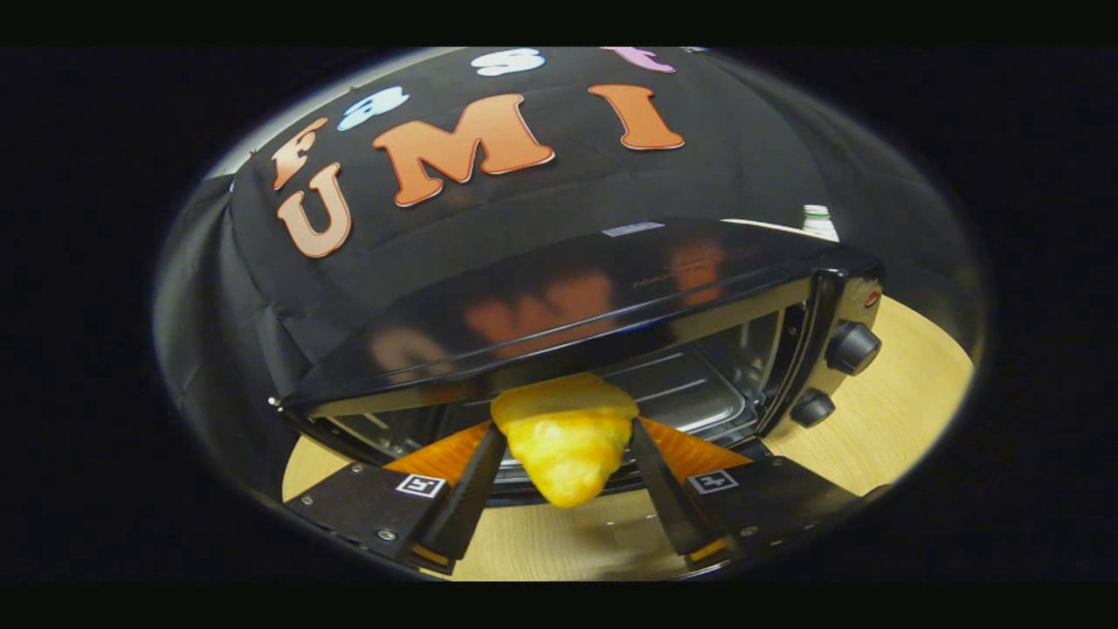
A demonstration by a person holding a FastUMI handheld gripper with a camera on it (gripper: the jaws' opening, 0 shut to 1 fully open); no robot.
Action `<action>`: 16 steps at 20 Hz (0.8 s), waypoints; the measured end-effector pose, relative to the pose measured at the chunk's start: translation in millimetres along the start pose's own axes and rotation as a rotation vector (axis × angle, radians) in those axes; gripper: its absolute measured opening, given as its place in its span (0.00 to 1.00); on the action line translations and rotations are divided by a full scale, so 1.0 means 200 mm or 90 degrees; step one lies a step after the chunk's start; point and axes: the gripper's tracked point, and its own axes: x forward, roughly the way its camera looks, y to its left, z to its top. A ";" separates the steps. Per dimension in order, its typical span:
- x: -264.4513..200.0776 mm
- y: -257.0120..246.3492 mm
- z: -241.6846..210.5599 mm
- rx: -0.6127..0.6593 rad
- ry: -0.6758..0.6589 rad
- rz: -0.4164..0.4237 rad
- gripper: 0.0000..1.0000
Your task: Open the toaster oven, put the food inside, and close the toaster oven door.
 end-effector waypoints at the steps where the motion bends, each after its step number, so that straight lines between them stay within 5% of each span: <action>1: -0.01 -0.01 0.01 -0.009 -0.007 -0.005 0.89; 4: -0.09 -0.03 0.01 -0.047 -0.018 -0.019 0.99; 16: -0.63 -0.14 -0.02 -0.177 -0.054 -0.018 0.99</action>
